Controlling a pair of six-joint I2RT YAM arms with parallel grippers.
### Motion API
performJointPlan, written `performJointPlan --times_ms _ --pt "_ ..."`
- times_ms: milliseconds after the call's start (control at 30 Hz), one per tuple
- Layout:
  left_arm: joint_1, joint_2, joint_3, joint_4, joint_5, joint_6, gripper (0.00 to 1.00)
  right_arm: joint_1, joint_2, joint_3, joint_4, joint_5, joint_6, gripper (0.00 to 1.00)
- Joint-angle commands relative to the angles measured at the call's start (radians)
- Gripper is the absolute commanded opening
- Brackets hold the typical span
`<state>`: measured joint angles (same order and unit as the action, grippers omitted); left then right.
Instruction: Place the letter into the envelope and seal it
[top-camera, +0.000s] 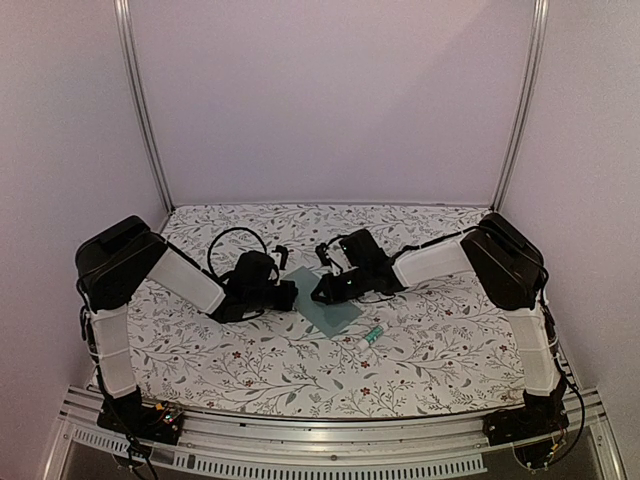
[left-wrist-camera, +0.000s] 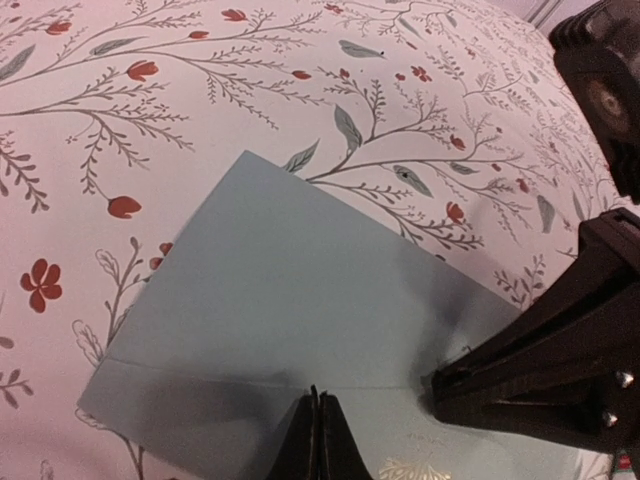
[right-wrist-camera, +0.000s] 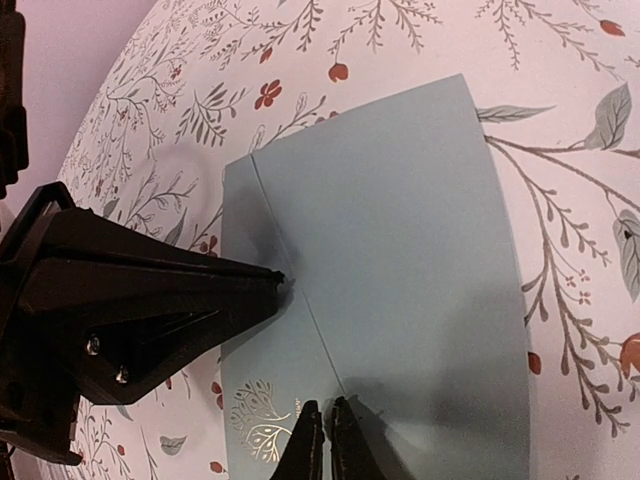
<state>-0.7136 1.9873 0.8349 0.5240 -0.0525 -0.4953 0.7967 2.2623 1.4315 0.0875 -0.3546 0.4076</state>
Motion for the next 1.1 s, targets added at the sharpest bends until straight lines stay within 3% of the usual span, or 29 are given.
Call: performJointPlan --times_ms 0,333,700,1067 --pt "-0.017 0.013 -0.022 -0.065 0.03 -0.013 0.0 0.016 0.005 0.025 -0.104 -0.012 -0.015 0.06" --pt "-0.018 0.008 -0.021 -0.062 0.032 -0.015 0.0 0.036 0.077 0.087 -0.117 -0.011 -0.003 0.06" --pt "-0.017 0.0 -0.023 -0.067 0.033 -0.014 0.0 0.036 0.145 0.145 -0.183 0.089 -0.009 0.06" --pt "-0.013 0.001 -0.021 -0.078 0.02 -0.009 0.0 0.024 0.039 -0.03 -0.129 0.106 -0.015 0.05"
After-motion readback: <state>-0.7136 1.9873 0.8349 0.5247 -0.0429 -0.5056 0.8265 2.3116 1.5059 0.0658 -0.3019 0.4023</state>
